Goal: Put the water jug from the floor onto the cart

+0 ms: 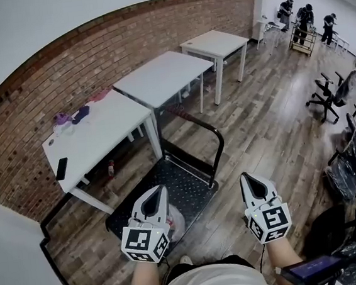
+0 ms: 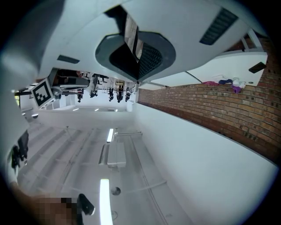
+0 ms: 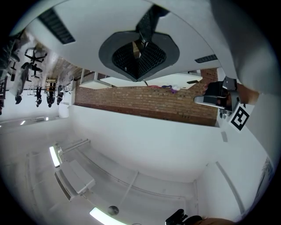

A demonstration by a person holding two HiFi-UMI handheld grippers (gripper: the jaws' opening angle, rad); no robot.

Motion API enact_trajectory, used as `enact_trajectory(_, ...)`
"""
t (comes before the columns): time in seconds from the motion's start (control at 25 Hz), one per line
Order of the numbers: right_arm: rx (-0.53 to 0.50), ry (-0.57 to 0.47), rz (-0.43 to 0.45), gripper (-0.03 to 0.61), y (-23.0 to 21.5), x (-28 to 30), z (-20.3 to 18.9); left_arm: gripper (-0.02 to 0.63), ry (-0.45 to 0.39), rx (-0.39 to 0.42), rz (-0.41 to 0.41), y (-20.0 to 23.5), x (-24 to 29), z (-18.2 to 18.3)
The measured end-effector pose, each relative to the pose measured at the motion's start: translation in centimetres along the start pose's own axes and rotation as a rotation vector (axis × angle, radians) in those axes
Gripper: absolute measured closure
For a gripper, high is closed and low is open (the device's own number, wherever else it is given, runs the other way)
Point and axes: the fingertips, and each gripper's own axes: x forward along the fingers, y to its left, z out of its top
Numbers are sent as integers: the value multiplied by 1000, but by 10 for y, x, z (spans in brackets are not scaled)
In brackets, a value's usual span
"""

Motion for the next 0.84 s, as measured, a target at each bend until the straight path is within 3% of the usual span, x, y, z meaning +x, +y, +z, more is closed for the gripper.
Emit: enact_trajectory(0.84, -10, 27, 11, 577, -9, -5, -9, 620, 14, -8, -7, -16, 7, -16)
